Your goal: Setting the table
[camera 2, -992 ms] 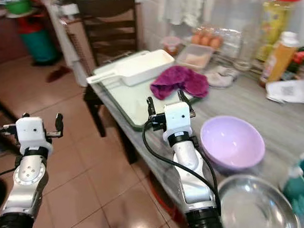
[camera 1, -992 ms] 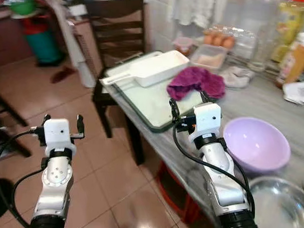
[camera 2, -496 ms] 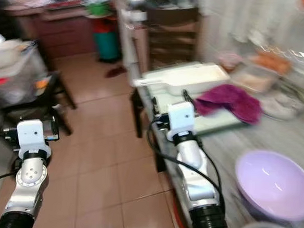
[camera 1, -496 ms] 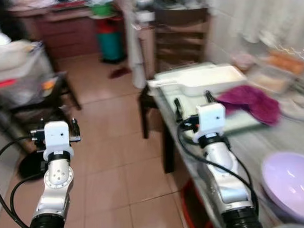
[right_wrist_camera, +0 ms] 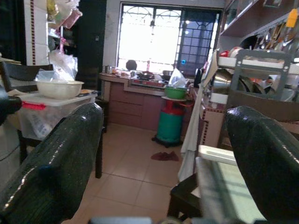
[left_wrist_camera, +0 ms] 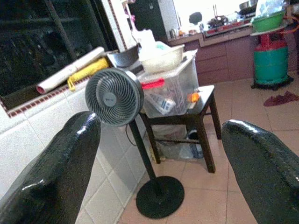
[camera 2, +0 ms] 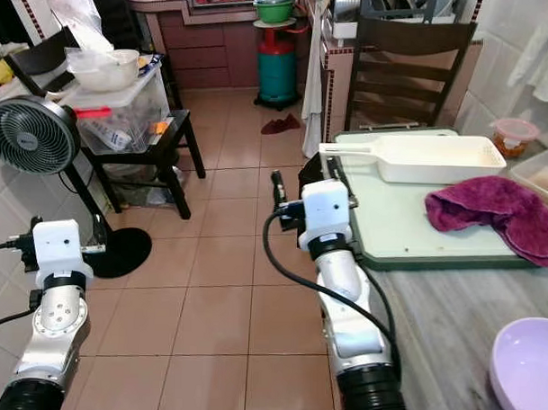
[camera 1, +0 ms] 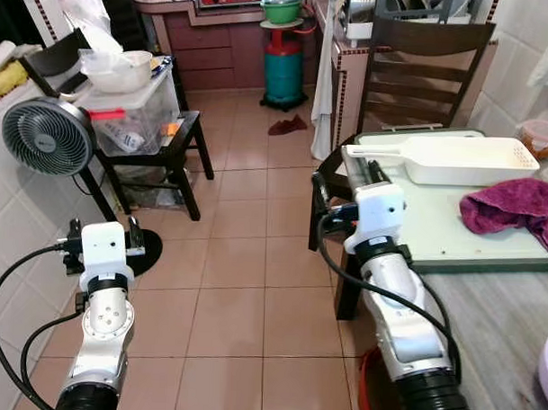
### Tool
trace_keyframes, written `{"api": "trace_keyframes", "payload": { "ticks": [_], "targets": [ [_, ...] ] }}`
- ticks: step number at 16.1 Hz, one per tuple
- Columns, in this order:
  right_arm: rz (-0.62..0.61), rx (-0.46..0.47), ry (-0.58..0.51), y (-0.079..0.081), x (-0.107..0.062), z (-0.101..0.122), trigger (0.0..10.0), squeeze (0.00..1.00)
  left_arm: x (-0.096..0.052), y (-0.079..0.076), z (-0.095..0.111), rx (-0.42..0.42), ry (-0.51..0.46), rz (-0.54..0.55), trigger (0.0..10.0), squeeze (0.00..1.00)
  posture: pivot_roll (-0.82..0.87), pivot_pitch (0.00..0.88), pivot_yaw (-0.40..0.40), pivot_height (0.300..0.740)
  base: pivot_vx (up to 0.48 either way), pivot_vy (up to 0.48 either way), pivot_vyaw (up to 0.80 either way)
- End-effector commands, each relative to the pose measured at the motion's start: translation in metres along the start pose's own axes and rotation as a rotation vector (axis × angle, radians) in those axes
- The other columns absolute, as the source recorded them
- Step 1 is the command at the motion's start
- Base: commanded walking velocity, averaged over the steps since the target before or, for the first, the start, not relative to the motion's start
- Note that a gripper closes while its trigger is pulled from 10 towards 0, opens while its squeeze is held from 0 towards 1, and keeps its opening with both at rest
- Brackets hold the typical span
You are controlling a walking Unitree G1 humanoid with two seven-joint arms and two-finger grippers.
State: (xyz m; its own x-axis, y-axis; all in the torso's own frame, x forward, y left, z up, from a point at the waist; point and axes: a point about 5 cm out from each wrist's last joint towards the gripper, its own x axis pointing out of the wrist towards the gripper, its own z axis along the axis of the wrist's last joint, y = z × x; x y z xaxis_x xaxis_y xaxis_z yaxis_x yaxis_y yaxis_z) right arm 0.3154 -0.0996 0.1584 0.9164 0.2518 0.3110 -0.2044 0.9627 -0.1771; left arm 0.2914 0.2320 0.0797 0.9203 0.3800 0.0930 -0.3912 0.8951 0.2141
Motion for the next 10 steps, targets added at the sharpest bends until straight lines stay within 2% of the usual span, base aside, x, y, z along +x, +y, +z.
{"api": "trace_keyframes", "payload": {
  "ticks": [1,8,10],
  "targets": [
    [0.016,0.002,-0.009,0.0038,0.0025,0.0012,10.0,1.0,0.0036,0.0011,0.0029,-0.005,-0.012,-0.006,10.0,0.0,-0.07,0.0,0.09,0.74,0.0,0.0,0.0],
    [0.005,-0.007,-0.004,0.002,0.0021,-0.0002,10.0,1.0,0.0051,-0.0009,0.0027,-0.013,-0.009,-0.016,10.0,0.0,-0.07,0.0,0.093,0.74,0.0,0.358,0.0],
    [-0.01,-0.036,-0.003,-0.0008,0.002,-0.0007,10.0,1.0,0.0044,-0.0017,0.0027,-0.016,-0.009,-0.019,10.0,0.0,-0.07,0.0,0.09,0.74,0.0,0.373,0.0]
  ]
}}
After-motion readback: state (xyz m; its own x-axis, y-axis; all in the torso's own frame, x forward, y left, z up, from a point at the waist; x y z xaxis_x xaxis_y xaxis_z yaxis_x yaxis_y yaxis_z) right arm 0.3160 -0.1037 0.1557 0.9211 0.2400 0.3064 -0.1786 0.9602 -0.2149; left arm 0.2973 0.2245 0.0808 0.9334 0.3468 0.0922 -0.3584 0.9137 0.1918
